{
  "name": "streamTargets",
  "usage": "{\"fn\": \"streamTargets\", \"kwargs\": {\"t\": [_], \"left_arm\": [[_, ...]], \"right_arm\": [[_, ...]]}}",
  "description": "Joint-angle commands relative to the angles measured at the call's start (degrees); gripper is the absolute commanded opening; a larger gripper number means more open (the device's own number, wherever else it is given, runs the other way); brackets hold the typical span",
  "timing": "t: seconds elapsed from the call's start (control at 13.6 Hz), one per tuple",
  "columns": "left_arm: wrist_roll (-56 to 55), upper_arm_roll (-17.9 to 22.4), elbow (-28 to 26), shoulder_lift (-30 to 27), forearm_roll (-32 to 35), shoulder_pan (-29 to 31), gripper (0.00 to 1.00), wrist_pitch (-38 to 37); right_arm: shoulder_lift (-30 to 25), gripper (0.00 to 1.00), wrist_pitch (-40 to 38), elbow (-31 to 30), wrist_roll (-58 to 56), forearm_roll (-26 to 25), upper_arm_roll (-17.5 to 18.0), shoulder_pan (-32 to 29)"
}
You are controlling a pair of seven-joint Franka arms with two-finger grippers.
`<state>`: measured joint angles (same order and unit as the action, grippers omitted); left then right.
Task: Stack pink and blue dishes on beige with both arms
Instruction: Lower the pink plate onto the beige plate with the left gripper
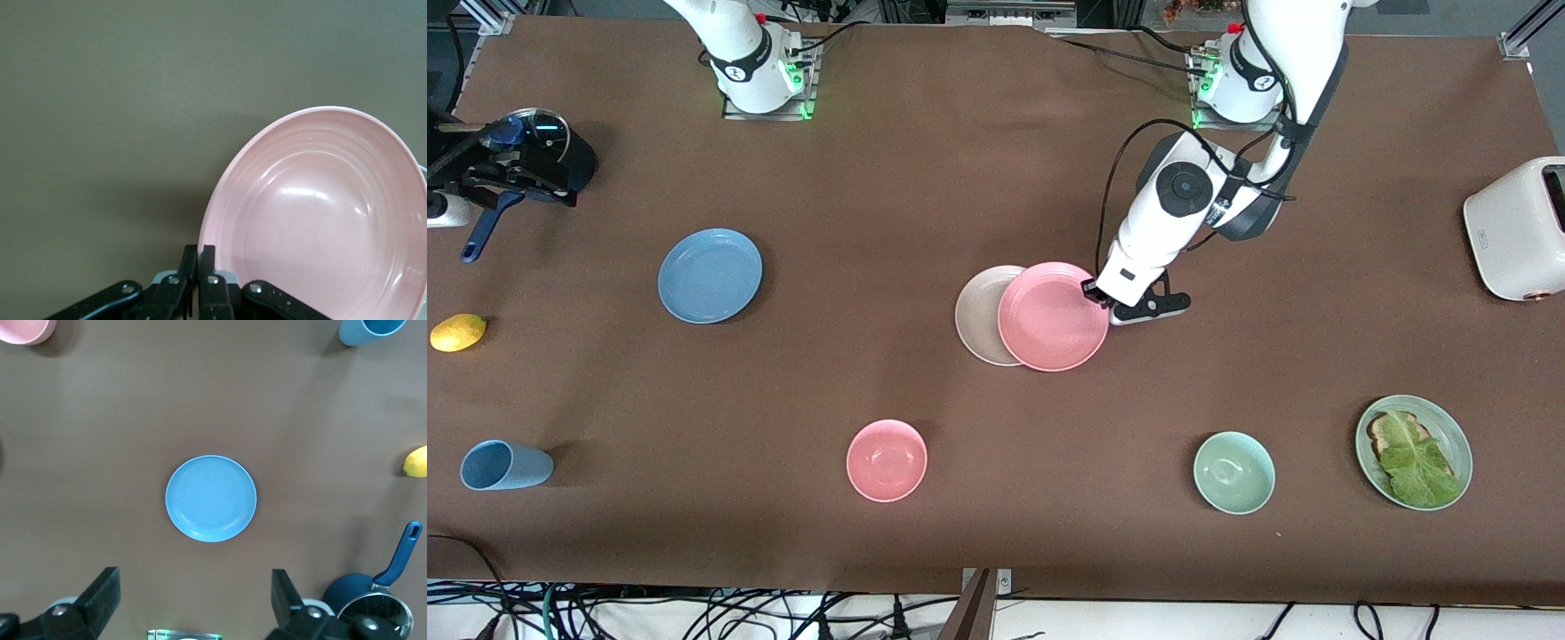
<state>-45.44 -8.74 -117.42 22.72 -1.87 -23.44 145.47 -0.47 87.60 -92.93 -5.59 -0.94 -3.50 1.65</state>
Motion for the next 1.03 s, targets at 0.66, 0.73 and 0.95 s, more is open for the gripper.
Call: {"fn": "streamTargets", "kwargs": {"t": [0.66,0.73,0.95], "left_arm": [[-8.95,2.67,5.18,4.43,2.39,-6.70,0.00,-0.10],[-9.48,2.67,5.35,4.61,2.39,-7.14,0.00,-0.10],[-10.80,2.67,5.88,5.48,2.39,-7.85,0.00,-0.10]], "right_arm": [[-0.41,1.00,-1.03,0.64,-0.13,-0.11,0.25,-0.07],[-0.41,1.00,-1.11,0.64,-0.13,-0.11,0.25,-0.07],[-0.41,1.00,-1.11,0.64,-0.13,-0.11,0.25,-0.07]]}}
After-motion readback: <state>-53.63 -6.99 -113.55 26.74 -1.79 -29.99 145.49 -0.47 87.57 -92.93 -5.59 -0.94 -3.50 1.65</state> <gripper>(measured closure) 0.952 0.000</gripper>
